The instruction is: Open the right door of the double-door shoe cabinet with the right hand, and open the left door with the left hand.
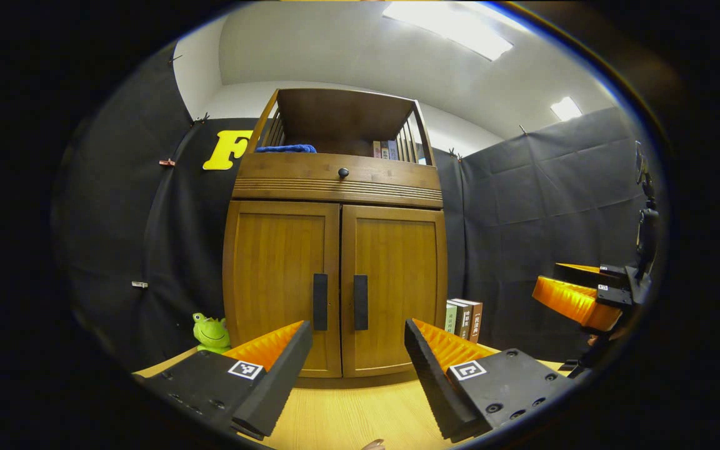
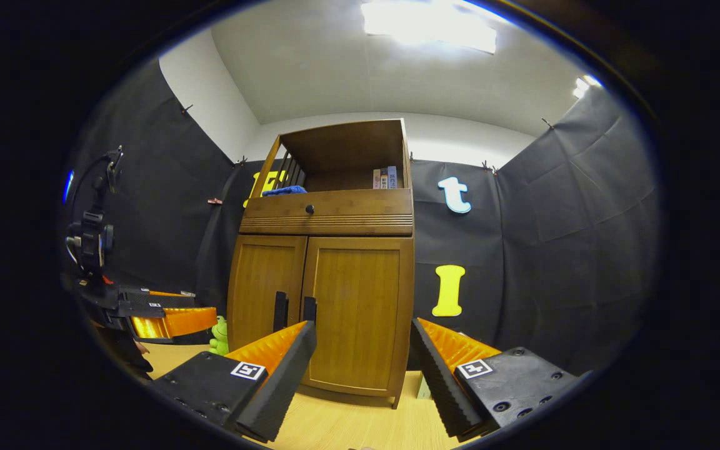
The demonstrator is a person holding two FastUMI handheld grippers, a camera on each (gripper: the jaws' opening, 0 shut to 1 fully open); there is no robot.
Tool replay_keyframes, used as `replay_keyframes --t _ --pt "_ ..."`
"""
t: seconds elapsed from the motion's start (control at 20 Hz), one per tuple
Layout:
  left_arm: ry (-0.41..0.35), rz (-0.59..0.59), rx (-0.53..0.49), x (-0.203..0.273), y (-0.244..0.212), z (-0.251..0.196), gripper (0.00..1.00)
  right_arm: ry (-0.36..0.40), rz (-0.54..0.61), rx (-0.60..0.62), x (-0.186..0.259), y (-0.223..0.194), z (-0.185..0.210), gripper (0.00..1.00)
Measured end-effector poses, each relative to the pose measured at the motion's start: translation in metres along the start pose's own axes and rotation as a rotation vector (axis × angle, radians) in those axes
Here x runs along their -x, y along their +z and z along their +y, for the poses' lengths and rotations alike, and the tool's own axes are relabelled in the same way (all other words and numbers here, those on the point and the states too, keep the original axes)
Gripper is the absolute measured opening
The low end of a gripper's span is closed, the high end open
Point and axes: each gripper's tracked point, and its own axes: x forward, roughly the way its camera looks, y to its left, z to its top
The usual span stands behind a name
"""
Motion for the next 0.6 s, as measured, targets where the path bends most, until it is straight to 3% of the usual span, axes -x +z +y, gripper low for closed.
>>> replay_keyframes --t 0.55,0.6 --pt "-0.010 -0.001 -0.003 -0.006 -0.003 -0.018 0.93 -0.101 -0.002 0.135 0.015 0.013 -0.052 0.95" --pt "-0.007 -0.005 -0.004 -0.008 -0.002 -0.018 0.88 -0.111 0.001 0.149 0.016 0.012 -0.059 0.95"
